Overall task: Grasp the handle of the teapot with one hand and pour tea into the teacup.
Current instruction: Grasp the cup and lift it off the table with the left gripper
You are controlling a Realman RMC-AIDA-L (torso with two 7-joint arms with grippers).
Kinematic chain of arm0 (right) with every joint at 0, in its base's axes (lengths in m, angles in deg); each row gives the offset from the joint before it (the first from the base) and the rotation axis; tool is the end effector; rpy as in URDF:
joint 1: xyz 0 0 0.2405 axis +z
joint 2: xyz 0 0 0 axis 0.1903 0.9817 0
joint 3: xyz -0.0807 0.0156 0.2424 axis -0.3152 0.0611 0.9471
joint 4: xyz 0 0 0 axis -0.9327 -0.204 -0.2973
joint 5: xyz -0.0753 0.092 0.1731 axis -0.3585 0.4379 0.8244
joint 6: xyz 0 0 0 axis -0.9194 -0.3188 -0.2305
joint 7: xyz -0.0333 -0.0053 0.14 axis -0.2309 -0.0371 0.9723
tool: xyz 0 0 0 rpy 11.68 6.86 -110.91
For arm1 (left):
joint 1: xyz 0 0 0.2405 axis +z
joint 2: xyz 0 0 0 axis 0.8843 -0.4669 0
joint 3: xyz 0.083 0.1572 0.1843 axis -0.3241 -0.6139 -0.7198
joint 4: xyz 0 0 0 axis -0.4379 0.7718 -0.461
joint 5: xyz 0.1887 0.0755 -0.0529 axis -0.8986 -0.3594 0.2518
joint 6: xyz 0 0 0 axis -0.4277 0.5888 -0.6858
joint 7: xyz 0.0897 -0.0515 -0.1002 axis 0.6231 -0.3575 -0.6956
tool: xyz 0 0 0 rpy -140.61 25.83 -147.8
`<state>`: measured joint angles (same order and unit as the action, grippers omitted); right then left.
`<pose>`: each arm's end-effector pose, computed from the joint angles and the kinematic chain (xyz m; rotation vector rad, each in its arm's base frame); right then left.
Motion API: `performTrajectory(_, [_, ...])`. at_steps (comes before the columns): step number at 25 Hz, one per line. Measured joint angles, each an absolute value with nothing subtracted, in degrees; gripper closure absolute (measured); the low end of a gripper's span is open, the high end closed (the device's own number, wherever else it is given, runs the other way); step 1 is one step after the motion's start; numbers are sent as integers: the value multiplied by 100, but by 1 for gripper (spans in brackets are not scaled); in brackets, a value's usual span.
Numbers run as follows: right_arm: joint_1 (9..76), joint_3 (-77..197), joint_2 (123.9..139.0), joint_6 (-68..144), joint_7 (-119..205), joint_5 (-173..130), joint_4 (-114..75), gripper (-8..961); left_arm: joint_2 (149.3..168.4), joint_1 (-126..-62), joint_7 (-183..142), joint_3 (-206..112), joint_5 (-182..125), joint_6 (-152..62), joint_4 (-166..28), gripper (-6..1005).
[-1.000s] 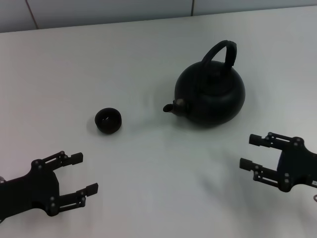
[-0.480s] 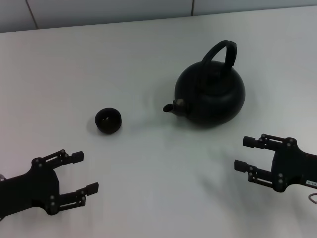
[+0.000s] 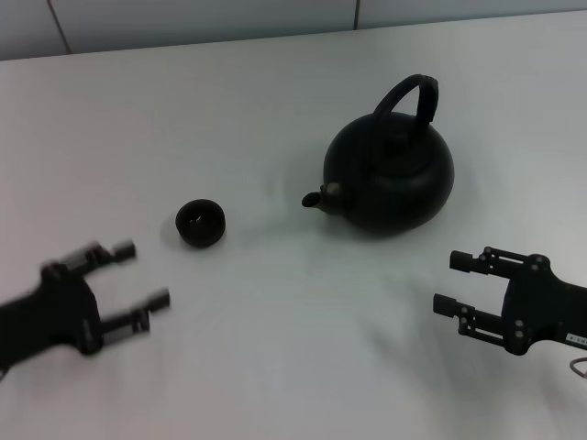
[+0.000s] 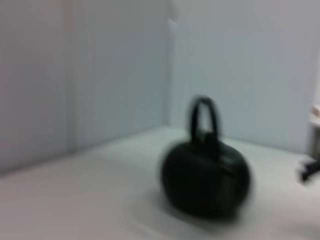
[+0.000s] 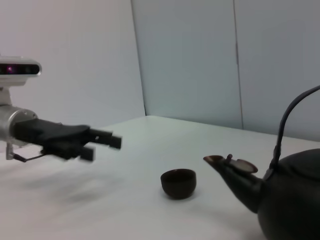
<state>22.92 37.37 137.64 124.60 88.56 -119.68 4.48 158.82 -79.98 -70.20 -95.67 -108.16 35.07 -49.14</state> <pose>0.3483 0.2135 -0.0062 -2.5039 0.4982 0.7518 -0.3223 0.2567 -0.0174 -2.5838 -0.4476 -0.7969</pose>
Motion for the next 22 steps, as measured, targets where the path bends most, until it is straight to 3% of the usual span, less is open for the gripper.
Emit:
performTrajectory(2, [2296,3783,13763,12465,8854,-11952,431,334,16100,-8017,-6811,-8890,-10821,3277,-4916,188])
performTrajectory(4, [2306,3793,13764,12467,8853,-11950,414,334,16184,-8057,-6629,-8691,-10820,3104,-4932,189])
performTrajectory(22, [2382,3875,13763,12469,8847,-11935,371,334,16255,-8369,-6447,-9282,-10850,2009,-5145,189])
